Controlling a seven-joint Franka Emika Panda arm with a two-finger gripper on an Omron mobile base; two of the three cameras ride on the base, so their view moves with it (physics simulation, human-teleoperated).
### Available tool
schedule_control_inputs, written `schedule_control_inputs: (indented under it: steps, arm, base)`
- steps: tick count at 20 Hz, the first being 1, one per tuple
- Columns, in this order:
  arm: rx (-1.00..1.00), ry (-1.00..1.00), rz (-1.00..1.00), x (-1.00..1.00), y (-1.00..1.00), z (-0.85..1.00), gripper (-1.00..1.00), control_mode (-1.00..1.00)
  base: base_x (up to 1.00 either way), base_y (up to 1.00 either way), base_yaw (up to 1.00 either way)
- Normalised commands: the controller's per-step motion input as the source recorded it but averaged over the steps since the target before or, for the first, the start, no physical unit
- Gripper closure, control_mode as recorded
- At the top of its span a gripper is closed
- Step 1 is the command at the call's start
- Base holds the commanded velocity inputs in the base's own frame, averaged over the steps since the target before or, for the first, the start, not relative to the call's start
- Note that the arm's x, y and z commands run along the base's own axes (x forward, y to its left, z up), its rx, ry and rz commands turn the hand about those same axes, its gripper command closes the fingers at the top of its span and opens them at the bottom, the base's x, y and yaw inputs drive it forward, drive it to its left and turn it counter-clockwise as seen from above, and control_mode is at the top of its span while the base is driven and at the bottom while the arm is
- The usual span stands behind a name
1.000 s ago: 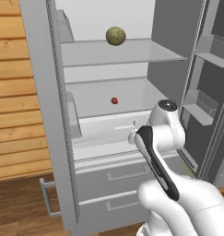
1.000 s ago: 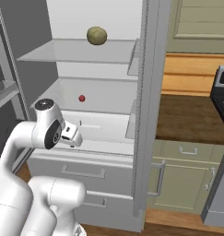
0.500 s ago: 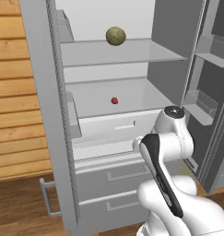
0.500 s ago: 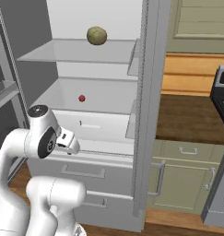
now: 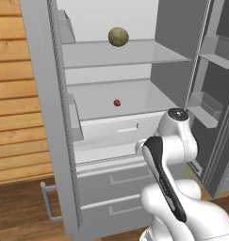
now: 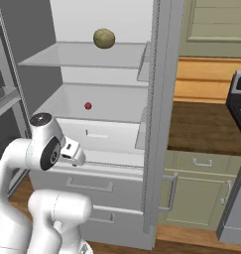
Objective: Take the strawberry from the fridge and place it on top of the pancake, located on the dining counter.
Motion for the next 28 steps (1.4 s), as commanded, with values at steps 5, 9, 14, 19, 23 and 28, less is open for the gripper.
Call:
schedule_control_inputs:
  steps: [5,9,14,19,23,28]
  arm:
    - [0.00,-0.02,0.00,0.11,0.20,0.00,-1.00,1.00]
    - [0.00,0.00,0.00,0.00,0.00,0.00,-1.00,1.00]
    - [0.00,0.00,0.00,0.00,0.00,0.00,-1.00,1.00]
    - [0.00,0.00,0.00,0.00,0.00,0.00,-1.00,1.00]
    - [0.00,0.00,0.00,0.00,0.00,0.00,-1.00,1.00]
    - [0.00,-0.12,0.00,0.38,0.00,0.06,-1.00,-1.00]
  base:
    - [0.24,0.14,0.00]
    - [0.78,0.22,0.00]
    - [0.74,0.00,0.01]
    - [0.60,0.00,0.00]
    - [0.43,0.00,0.00]
    - [0.17,0.00,0.00]
